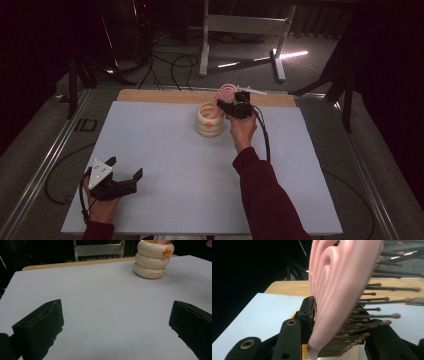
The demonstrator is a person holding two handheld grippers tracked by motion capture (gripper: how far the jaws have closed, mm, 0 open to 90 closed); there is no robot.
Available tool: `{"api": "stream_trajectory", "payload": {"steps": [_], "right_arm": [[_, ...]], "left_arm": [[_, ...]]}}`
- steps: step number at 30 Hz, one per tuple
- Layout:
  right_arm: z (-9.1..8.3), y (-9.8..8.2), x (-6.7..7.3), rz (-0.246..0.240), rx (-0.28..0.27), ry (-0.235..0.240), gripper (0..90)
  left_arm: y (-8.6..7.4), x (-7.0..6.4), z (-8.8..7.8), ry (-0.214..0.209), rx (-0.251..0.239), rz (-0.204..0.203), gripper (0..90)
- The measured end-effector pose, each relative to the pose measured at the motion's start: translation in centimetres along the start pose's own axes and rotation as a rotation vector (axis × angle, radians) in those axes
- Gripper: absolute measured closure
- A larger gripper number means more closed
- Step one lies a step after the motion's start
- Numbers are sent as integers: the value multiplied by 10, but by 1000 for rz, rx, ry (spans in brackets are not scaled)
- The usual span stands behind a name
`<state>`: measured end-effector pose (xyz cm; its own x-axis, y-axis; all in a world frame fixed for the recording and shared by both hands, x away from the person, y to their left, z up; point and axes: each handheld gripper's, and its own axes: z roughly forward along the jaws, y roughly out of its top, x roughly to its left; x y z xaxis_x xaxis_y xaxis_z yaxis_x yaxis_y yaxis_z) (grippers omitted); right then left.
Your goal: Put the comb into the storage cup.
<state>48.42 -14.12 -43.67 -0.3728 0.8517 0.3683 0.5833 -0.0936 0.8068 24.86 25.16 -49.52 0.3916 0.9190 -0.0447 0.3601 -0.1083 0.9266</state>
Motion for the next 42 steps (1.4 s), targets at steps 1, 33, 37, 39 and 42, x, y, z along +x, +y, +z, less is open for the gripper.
{"api": "stream_trajectory", "payload": {"steps": [1, 33, 37, 39, 42], "right_arm": [[0, 0, -1, -1, 0, -3, 622], [-11, 0, -14, -73, 36, -10, 319], [-11, -1, -13, -121, 54, -15, 203], [-11, -2, -13, -135, 65, -9, 172], [-12, -2, -14, -142, 67, -9, 133]], "left_arm": [[0, 0, 0, 0, 0, 0, 1], [0, -1, 1, 1, 1, 2, 1], [-1, -1, 1, 1, 4, 4, 1], [0, -1, 1, 1, 5, 5, 1], [-1, -1, 1, 1, 3, 3, 1]]}}
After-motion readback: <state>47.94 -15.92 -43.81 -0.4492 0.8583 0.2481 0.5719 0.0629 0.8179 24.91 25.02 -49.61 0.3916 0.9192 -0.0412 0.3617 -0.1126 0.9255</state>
